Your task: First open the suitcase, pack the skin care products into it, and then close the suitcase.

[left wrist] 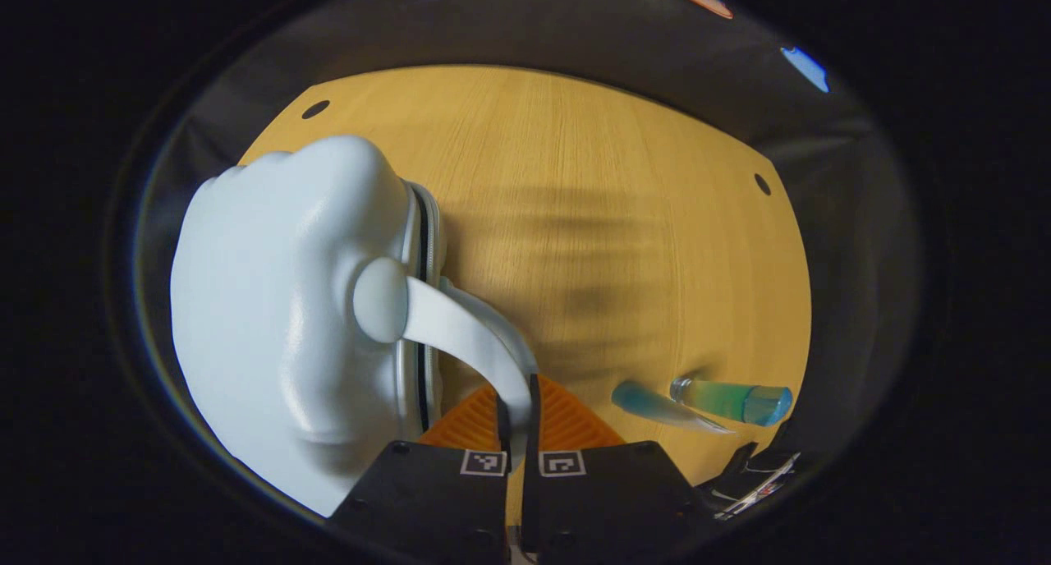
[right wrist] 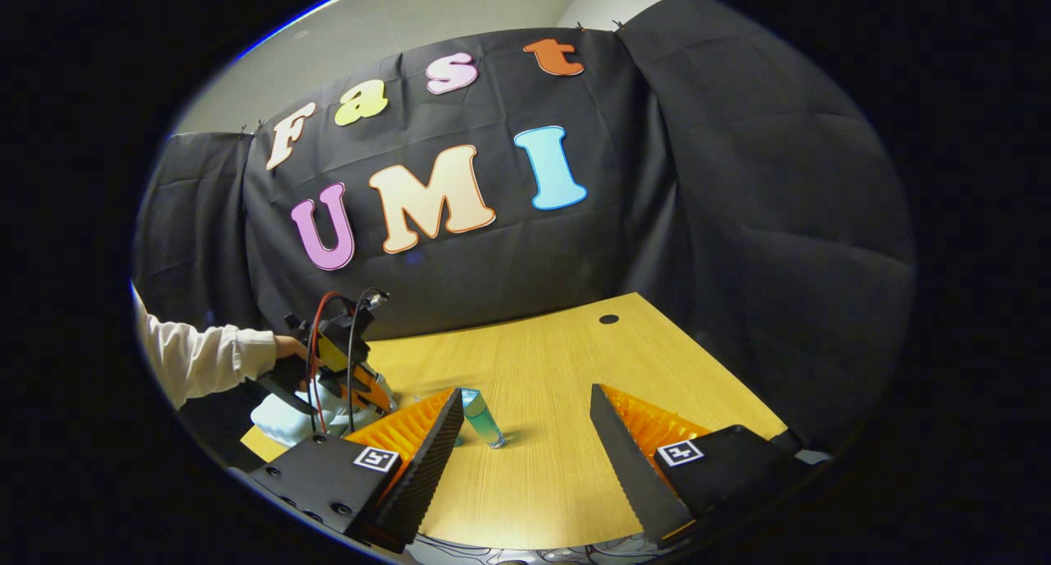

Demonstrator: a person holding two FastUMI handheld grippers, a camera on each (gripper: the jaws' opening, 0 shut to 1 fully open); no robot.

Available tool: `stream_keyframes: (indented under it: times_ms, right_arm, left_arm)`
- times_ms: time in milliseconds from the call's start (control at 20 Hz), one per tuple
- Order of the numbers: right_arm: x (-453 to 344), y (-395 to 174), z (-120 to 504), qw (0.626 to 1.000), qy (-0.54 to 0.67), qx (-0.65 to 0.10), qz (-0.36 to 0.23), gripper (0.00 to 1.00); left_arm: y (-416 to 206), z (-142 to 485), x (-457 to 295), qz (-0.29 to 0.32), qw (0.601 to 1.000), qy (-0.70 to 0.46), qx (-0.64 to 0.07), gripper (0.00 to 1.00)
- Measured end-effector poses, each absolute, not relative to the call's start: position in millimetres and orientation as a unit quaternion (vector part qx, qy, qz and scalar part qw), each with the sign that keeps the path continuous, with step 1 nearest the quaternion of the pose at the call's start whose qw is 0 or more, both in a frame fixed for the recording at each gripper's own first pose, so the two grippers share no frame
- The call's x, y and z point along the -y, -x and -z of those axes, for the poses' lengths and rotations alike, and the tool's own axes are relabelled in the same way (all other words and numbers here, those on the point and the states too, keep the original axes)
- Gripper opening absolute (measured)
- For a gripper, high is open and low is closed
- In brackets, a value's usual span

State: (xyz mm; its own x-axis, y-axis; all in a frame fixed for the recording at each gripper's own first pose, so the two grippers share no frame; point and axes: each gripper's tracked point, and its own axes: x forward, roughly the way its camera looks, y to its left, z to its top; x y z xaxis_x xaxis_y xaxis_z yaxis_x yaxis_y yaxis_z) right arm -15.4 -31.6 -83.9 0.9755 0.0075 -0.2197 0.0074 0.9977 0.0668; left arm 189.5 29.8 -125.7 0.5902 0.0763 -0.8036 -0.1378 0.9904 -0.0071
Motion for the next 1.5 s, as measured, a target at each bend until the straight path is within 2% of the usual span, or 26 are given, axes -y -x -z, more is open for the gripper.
stream_keyframes:
  times_ms: [50, 300, 550, 1000, 1500]
  right_arm:
    - [30, 14, 85, 0.993, -0.034, -0.111, -0.002, 0.96]
    - [17, 11, 89, 0.993, -0.031, -0.112, -0.018, 0.98]
    - [1, 6, 92, 0.992, -0.026, -0.115, -0.036, 0.98]
    - [-23, 0, 91, 0.992, -0.028, -0.114, -0.051, 0.96]
    - [-45, -5, 99, 0.99, -0.056, -0.127, -0.037, 0.98]
  left_arm:
    - [-186, 115, -23, -0.05, 0.894, 0.048, -0.443, 0.0]
    - [-179, 52, -25, -0.019, 0.915, 0.063, -0.399, 0.0]
    - [-158, -12, -51, -0.012, 0.932, 0.104, -0.348, 0.0]
    - [-107, -99, -191, -0.087, 0.954, 0.123, -0.26, 0.0]
    - [-69, -99, -347, -0.155, 0.952, 0.157, -0.21, 0.0]
